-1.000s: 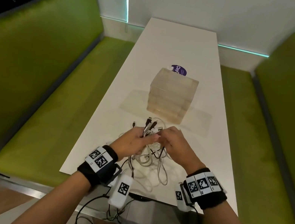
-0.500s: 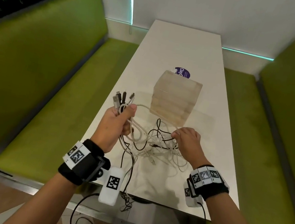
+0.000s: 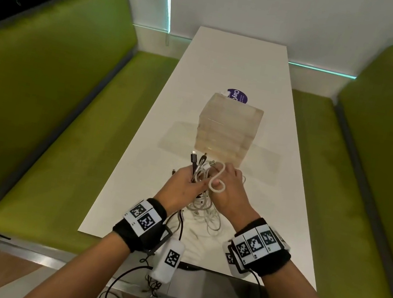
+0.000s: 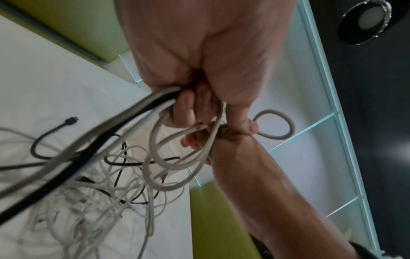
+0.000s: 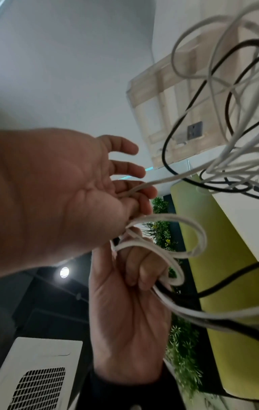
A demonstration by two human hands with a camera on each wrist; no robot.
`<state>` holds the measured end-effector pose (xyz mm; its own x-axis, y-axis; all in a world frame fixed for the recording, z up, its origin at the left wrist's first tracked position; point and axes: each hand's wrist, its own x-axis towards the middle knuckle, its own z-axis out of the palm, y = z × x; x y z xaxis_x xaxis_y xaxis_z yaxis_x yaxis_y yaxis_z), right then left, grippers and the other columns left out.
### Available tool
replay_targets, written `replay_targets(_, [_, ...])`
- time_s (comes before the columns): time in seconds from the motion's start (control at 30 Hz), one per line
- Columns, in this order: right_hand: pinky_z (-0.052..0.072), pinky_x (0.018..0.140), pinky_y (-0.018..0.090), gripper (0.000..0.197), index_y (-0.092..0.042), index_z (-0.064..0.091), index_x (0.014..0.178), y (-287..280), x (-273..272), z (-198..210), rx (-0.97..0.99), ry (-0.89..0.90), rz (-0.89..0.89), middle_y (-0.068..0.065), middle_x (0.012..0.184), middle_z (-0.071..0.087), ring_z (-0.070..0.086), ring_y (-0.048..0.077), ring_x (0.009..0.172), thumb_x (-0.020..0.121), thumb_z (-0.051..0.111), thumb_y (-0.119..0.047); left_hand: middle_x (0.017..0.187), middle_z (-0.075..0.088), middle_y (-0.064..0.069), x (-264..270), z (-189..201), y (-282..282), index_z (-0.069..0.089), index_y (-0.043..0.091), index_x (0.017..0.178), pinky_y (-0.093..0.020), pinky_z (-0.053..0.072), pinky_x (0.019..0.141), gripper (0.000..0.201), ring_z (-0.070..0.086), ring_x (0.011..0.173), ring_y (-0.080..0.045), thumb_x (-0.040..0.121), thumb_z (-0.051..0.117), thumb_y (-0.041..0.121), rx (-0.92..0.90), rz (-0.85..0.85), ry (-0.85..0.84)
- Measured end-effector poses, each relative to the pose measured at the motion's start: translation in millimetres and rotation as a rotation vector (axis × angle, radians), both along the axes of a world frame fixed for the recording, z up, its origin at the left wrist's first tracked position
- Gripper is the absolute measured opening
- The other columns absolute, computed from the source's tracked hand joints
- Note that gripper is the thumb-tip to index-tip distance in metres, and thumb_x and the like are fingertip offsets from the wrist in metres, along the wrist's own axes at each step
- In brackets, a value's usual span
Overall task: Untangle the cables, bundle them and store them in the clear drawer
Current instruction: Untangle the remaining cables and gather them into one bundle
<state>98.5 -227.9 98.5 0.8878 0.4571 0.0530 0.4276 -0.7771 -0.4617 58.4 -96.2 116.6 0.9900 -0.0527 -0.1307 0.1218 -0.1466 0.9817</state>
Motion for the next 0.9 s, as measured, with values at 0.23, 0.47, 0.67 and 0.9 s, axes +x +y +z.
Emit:
replay_targets(0.23, [0.033, 0.072, 0.03, 0.056, -0.011, 0.054, 0.098, 7.3, -3.7, 5.3, 0.048, 0.023, 0.052, 0.003, 0.091, 0.051, 0.043, 0.019, 0.086, 0.081, 0.011, -0.043, 0.042, 0.035, 0.015, -5.3, 1.4, 1.2, 0.049, 0.017, 0.065, -0.02, 0.024, 0.043, 0.033, 0.026, 0.039, -0.003, 0.084, 0.064, 0.039, -0.071, 0.028, 0.066])
replay_targets(0.47, [0.033, 0.06, 0.029, 0.018, -0.022, 0.038, 0.087, 5.8, -4.1, -7.0, 0.04, 0.109, -0.002, -0.013, 0.072, 0.039, 0.044, 0.014, 0.064, 0.098, 0.026, -0.028, 0.046, 0.033, 0.016, -2.3, -1.5, 12.1, 0.058, 0.009, 0.082, -0.018, 0.026, 0.043, 0.029, 0.028, 0.04, -0.002, 0.095, 0.055, 0.034, 0.028, -0.012, 0.025])
replay_targets(0.67, [0.029, 0.052, 0.023, 0.035, -0.023, 0.047, 0.074, 7.8, -7.0, 0.1, 0.065, 0.27, -0.005, -0.009, 0.067, 0.051, 0.049, 0.013, 0.061, 0.096, 0.028, -0.042, 0.073, 0.063, 0.005, 1.5, -7.6, 24.5, 0.056, 0.016, 0.083, -0.018, 0.043, 0.057, 0.016, 0.056, 0.064, -0.009, 0.093, 0.06, 0.028, 0.327, 0.02, -0.117])
replay_targets(0.9, [0.048, 0.065, 0.035, 0.017, -0.01, 0.059, 0.09, 12.0, -1.5, 3.2, -0.063, 0.205, 0.14, 0.009, 0.081, 0.064, 0.057, 0.022, 0.069, 0.096, 0.044, -0.015, 0.048, 0.05, 0.011, -11.9, 4.1, 17.9, 0.054, 0.011, 0.069, -0.024, 0.036, 0.049, 0.026, 0.043, 0.044, -0.004, 0.094, 0.057, 0.019, -0.016, 0.16, -0.159])
